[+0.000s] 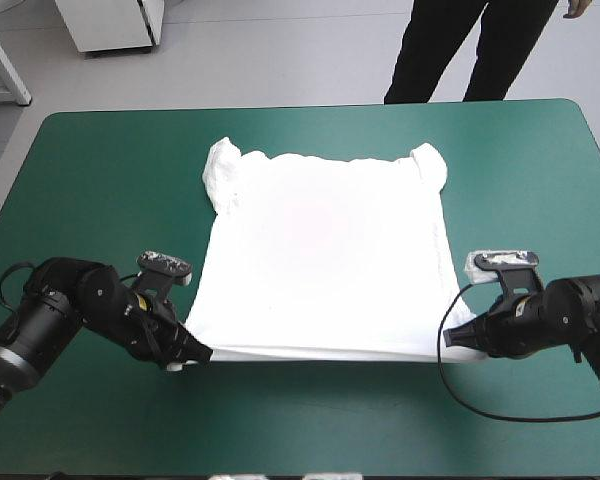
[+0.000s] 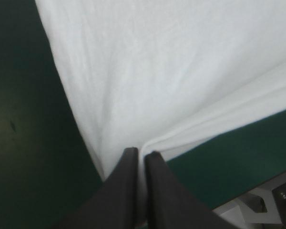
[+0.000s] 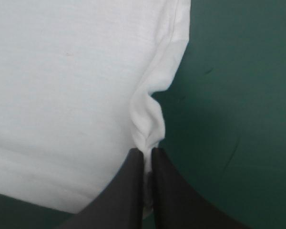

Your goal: Fold the cloth

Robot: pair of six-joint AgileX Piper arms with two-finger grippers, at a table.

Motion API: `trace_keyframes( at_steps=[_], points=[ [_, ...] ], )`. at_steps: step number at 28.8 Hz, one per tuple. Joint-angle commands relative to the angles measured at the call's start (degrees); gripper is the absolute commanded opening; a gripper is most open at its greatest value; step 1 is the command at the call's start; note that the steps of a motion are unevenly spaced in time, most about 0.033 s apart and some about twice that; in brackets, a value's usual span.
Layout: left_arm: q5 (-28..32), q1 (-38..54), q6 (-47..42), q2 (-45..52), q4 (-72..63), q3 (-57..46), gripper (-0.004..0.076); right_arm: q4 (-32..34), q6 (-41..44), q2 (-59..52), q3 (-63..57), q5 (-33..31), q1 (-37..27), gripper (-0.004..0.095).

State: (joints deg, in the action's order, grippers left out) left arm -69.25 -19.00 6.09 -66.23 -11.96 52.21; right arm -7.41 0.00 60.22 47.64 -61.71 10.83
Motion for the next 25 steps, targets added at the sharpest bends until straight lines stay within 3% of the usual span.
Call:
trace_keyframes(
  at_steps=[1,14,17,23,25],
  points=[
    [0.61,-0.37,-0.95,2.53,-0.57,-3.59,-0.0010,-0.85,-0.32,-2.80,-2.21,-0.39,-0.20,-0.0016],
    [3.06,-0.37,-0.18,3.21,-4.97,-14.24,-0.0008,-1.12,-2.39,-5.24,-13.59,-2.02,-0.20,0.0010],
    [2.41,-0.37,-0.09,3.11,-5.09,-15.34,0.0015,-1.36,-2.80,-5.24,-13.59,-2.02,-0.20,0.0119],
    [-0.12,-0.37,-0.09,3.11,-5.09,-16.38,0.0200,-2.57,-2.80,-5.24,-13.59,-2.02,-0.20,0.0410],
    [-0.57,-0.37,-0.09,3.11,-5.24,-16.38,0.0230,-2.70,-2.80,-5.24,-13.59,-2.15,-0.20,0.0472]
  ],
)
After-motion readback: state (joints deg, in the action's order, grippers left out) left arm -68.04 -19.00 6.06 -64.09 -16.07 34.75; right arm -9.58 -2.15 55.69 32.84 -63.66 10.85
